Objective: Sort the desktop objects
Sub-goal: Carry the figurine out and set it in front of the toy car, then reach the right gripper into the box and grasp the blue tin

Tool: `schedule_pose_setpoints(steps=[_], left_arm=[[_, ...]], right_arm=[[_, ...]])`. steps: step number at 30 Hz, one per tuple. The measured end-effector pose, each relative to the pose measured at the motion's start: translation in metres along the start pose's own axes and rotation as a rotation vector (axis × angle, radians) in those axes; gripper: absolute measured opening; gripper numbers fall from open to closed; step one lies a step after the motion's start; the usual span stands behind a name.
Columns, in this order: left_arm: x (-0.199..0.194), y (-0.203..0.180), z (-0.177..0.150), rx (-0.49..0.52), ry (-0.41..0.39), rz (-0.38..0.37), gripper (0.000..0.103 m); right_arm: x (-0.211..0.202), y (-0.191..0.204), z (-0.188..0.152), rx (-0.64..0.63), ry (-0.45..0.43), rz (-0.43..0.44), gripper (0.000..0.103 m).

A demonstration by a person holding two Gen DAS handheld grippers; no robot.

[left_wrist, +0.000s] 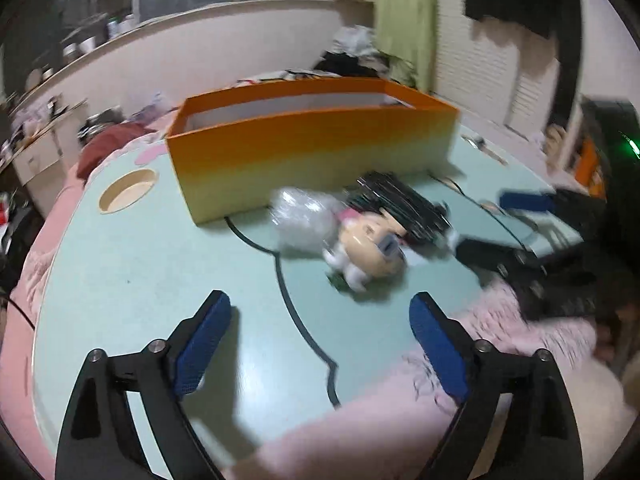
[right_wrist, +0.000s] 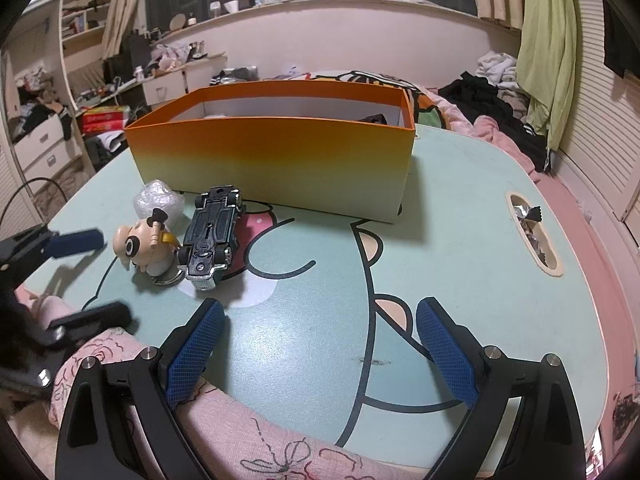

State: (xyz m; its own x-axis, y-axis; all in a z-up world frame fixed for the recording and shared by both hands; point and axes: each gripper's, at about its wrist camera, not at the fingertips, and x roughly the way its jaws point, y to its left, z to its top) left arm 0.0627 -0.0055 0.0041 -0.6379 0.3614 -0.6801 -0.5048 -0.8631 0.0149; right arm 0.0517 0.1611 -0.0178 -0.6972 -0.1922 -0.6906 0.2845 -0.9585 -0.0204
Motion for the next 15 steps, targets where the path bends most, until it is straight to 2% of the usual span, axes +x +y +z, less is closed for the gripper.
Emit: schedule_pose_setpoints(steps=[3,5,9,12,13,14,15], left_arm=[[0.0,-0.005,-0.004,0.042,-0.024,-0.002,0.094],[0.0,-0.003,-0.003,0.03,-0.028,-0.002,0.094],[0.0,0.0,-0.004,0.005,-0.039,0.015,0.097],[0.001,0.001,-0.003,0.006,-0.039,0.012,0.097],[0.001,0.001,-0.003,0.007,-0.038,0.012,0.097],[0.002,0.001,-0.003,0.007,-0.038,0.013,0.097],[0.002,0.002,-0.002,0.008,-0.038,0.011,0.097]], right_arm=[[-0.001,-0.001,0.0,0.003,0.0,0.0,0.097],[-0.005,-0.003,0.0,0.013,-0.017,0.017,0.097],[-0.032,-0.008,0.018,0.03,-0.113,0.061,0.094],[-0.046,-0.009,0.07,0.062,-0.16,0.117,0.092],[-0.04,-0.008,0.091,0.077,-0.132,0.153,0.086],[-0.031,-0.006,0.107,0.09,-0.095,0.191,0.075],[-0.014,-0.003,0.13,0.114,-0.022,0.246,0.07]])
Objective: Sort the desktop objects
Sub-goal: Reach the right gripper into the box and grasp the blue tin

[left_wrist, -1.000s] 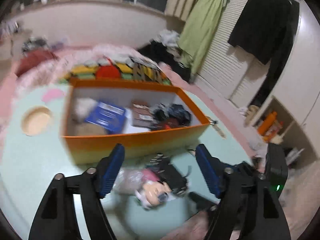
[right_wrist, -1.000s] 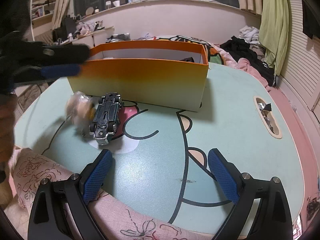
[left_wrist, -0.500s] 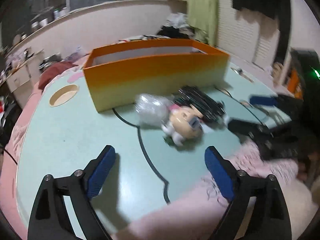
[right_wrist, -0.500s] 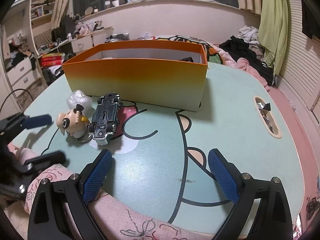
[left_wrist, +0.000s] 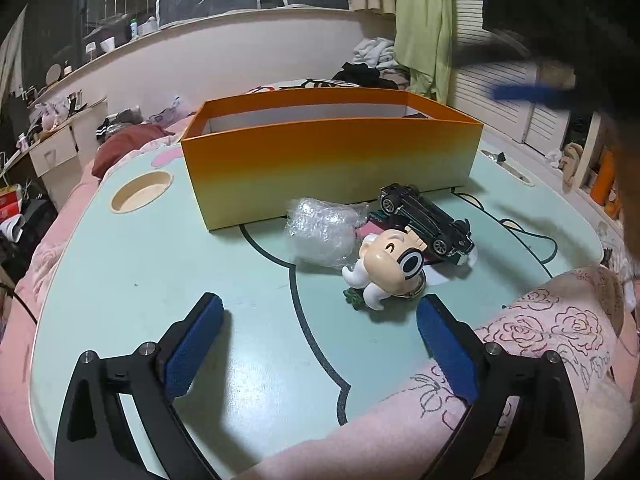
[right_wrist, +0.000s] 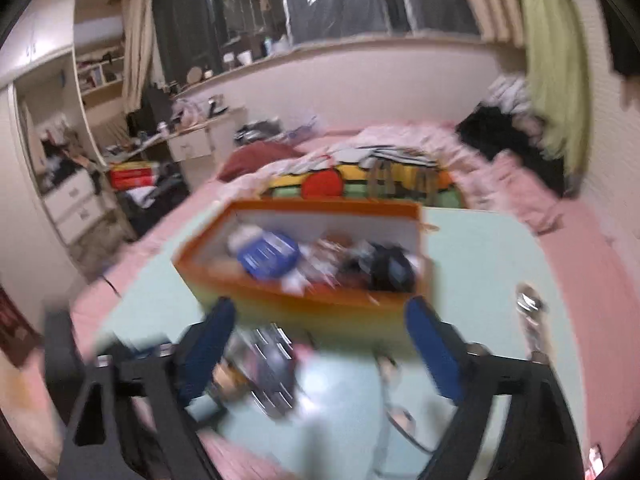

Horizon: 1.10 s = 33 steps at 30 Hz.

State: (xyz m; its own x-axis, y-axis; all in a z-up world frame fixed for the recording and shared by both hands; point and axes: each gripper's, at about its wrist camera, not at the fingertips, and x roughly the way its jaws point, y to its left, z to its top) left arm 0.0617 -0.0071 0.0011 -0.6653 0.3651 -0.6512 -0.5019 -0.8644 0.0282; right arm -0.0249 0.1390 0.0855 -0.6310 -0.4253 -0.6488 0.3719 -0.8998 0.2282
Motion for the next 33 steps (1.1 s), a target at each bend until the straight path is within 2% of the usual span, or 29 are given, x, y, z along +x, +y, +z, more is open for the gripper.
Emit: schedule_pose_setpoints(steps=[1,3,5,7,9,11,12,14,16,18,21,22,23,28,33], left_arm=[[0.0,0.0,0.0,0.0,0.0,-0.001,0.097],[-0.001,0.001,0.0,-0.001,-0.002,-0.002,0.097],[-0.001,0.001,0.0,-0.001,-0.005,-0.003,0.097],[-0.001,0.001,0.0,0.004,-0.006,-0.009,0.097],[-0.001,0.001,0.0,0.005,-0.006,-0.011,0.097],[-0.001,0.001,0.001,0.005,-0.007,-0.012,0.097],[-0.001,0.001,0.001,0.004,-0.006,-0.013,0.097],[-0.001,0.002,0.001,0.004,-0.007,-0.014,0.097],[-0.001,0.002,0.001,0.005,-0.006,-0.015,0.097],[0.0,0.003,0.002,0.003,-0.005,-0.019,0.097],[0.001,0.003,0.003,0.004,-0.006,-0.019,0.097],[0.001,0.002,0.003,0.004,-0.006,-0.019,0.097],[0.001,0.003,0.003,0.005,-0.009,-0.019,0.097],[0.002,0.002,0.003,0.007,-0.01,-0.021,0.097],[0.001,0.002,0.003,0.008,-0.01,-0.021,0.097]], right_arm=[[0.013,0.002,0.011,0.025,0.051,0.03,0.066],[0.062,0.002,0.036,0.144,0.214,0.143,0.065],[0.103,0.003,0.044,0.243,0.338,0.186,0.065],[0.132,0.01,0.048,0.257,0.399,0.128,0.065],[0.162,0.021,0.049,0.229,0.456,-0.004,0.065],[0.18,0.024,0.05,0.234,0.485,-0.034,0.068],[0.184,0.029,0.052,0.223,0.475,-0.047,0.071],[0.195,0.043,0.054,0.173,0.48,-0.118,0.086],[0.203,0.054,0.052,0.121,0.456,-0.194,0.092],[0.205,0.052,0.052,0.138,0.431,-0.2,0.094],[0.205,0.046,0.053,0.136,0.42,-0.205,0.09],[0.202,0.044,0.053,0.131,0.406,-0.241,0.075],[0.2,0.039,0.052,0.13,0.392,-0.26,0.072],[0.187,0.026,0.046,0.152,0.324,-0.243,0.069],[0.167,0.022,0.038,0.176,0.266,-0.172,0.069]])
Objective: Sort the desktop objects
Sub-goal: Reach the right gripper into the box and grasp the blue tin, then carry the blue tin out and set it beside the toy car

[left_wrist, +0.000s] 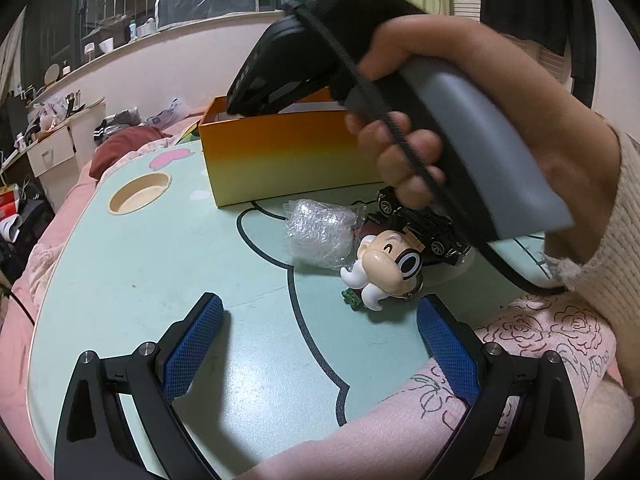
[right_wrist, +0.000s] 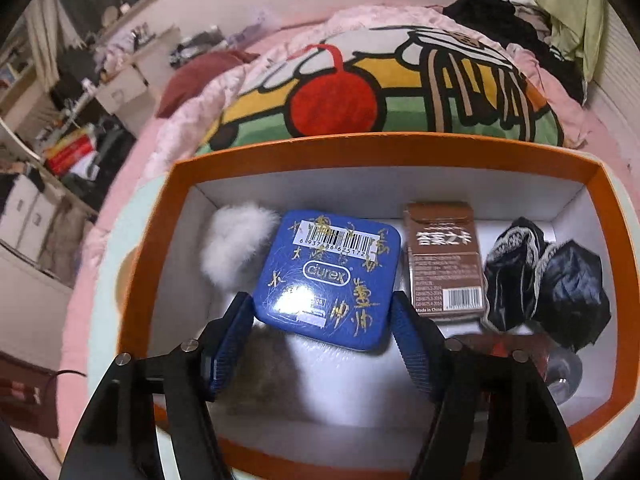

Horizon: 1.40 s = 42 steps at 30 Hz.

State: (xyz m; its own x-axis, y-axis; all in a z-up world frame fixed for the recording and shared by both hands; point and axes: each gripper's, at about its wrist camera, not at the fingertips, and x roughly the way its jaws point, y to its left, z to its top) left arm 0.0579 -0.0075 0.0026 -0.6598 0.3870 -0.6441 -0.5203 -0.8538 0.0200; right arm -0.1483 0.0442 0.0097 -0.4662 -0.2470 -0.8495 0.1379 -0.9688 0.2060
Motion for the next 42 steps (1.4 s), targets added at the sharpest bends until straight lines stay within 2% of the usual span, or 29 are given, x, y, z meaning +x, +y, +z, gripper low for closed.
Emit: schedule_pose_setpoints(steps=[10,17,23,27,30,32,35,38,41,42], left_arm=[[0.0,0.0,0.0,0.003,0.0,-0.002,0.097],[-0.001,0.001,-0.001,0.004,-0.001,-0.004,0.097],[-0.001,0.002,-0.001,0.006,-0.001,-0.005,0.097],[-0.001,0.002,-0.001,0.008,-0.001,-0.006,0.097],[-0.001,0.003,-0.001,0.009,-0.002,-0.007,0.097],[-0.002,0.002,-0.001,0.011,-0.002,-0.007,0.097],[-0.003,0.003,-0.001,0.01,-0.002,-0.008,0.097],[-0.005,0.002,-0.001,0.015,-0.005,-0.007,0.097],[-0.007,0.001,-0.001,0.012,-0.007,-0.008,0.097],[-0.008,0.0,-0.001,0.013,-0.006,-0.007,0.097]], right_arm=[[-0.077,-0.009,-0.029,-0.104,-0.195,0.019,0.067],[-0.125,-0.031,-0.047,-0.069,-0.312,0.109,0.067],[-0.173,-0.062,-0.095,-0.105,-0.37,0.156,0.067],[-0.17,-0.094,-0.129,-0.111,-0.328,0.134,0.067],[-0.148,-0.116,-0.152,-0.095,-0.255,0.091,0.067],[-0.141,-0.122,-0.165,-0.102,-0.273,0.079,0.069],[-0.119,-0.117,-0.175,-0.13,-0.189,0.036,0.068],[-0.106,-0.093,-0.178,-0.229,-0.207,-0.087,0.068],[-0.095,-0.077,-0.162,-0.235,-0.167,-0.009,0.068],[-0.09,-0.072,-0.156,-0.24,-0.164,-0.013,0.068]])
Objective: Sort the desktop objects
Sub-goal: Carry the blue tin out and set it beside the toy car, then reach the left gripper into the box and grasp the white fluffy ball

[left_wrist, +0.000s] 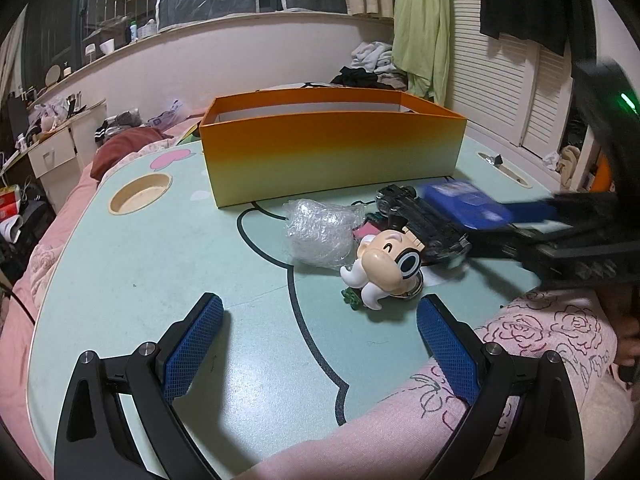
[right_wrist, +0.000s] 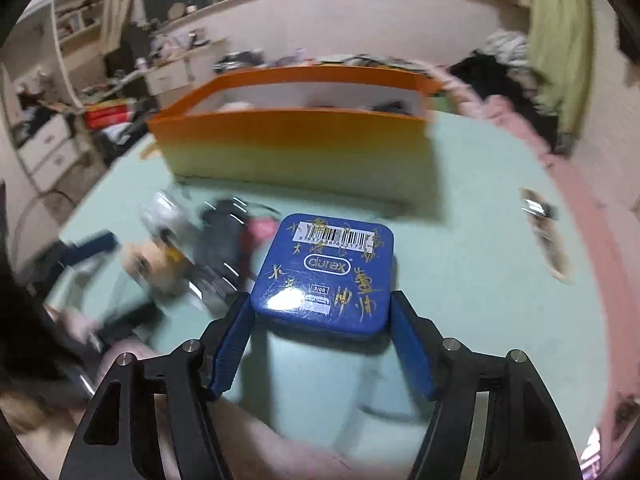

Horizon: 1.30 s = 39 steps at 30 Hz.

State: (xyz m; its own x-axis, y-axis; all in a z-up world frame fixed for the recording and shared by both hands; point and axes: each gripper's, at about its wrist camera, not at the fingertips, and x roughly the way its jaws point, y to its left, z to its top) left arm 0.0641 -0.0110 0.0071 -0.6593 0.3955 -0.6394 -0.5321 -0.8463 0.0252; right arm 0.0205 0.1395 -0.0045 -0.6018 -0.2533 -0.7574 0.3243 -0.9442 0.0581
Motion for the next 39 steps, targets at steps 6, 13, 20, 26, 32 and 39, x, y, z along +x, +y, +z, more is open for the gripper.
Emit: schedule_pose_setpoints(steps=[6,13,20,26,32,39], left_arm=[[0.001,0.001,0.002,-0.001,-0.001,-0.004,0.097],[0.004,0.004,0.002,0.005,0.001,-0.002,0.097],[0.007,0.005,0.002,0.008,0.002,-0.004,0.097],[0.007,0.005,0.001,0.01,0.002,-0.005,0.097],[0.006,0.007,0.001,0.01,0.003,-0.011,0.097],[-0.01,0.021,0.02,-0.026,0.006,-0.064,0.065]], right_arm=[[-0.012,0.001,-0.009,0.007,-0.067,-0.045,0.08],[-0.028,-0.006,-0.038,0.048,-0.09,-0.1,0.103],[-0.025,-0.005,-0.033,0.016,-0.078,-0.114,0.103],[-0.026,-0.006,-0.033,0.016,-0.078,-0.114,0.103],[-0.026,-0.005,-0.033,0.017,-0.08,-0.112,0.103],[-0.025,-0.006,-0.032,0.016,-0.082,-0.103,0.103]])
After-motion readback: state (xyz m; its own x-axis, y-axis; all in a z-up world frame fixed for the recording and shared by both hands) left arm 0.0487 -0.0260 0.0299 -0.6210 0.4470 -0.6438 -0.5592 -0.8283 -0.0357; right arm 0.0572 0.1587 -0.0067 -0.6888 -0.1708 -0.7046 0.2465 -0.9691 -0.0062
